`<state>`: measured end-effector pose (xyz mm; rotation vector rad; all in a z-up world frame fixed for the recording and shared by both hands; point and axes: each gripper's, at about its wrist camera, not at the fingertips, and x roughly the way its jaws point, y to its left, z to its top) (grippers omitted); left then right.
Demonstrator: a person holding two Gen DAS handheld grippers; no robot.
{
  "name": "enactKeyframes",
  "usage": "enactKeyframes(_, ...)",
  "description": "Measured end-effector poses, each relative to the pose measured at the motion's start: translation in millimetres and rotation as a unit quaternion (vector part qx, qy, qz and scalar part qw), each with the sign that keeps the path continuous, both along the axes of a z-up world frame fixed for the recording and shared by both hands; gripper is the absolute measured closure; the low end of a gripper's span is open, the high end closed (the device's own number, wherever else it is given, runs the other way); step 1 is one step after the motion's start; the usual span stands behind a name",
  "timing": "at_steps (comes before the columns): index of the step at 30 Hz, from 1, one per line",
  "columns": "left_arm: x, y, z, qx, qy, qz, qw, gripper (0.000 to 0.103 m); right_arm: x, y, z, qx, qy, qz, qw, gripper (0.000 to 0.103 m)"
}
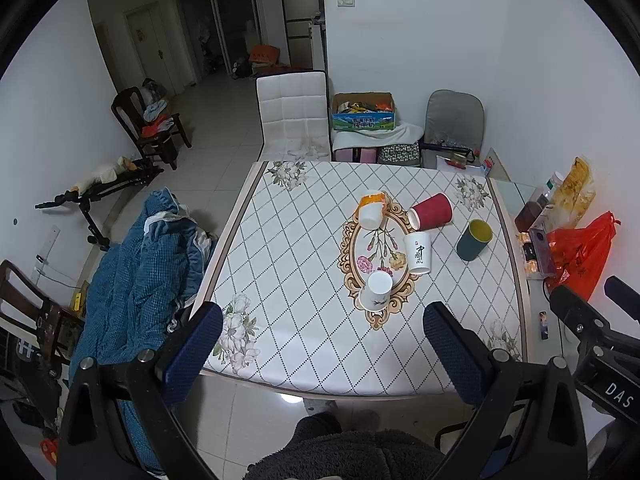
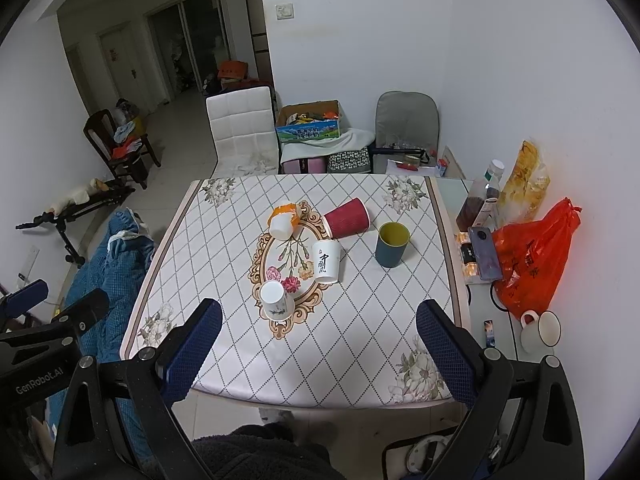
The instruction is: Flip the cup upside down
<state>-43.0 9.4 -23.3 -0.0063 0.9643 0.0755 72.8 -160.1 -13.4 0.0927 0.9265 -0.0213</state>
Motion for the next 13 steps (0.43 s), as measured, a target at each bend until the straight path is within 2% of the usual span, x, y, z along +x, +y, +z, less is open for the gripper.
enactKeyframes(13,-3.7,5.6,-1.6,-0.002,0.000,-0.002,1.0000,0.000,1.7,2.7,-2.0,0.001,0.004,0.005,1.000,0.003)
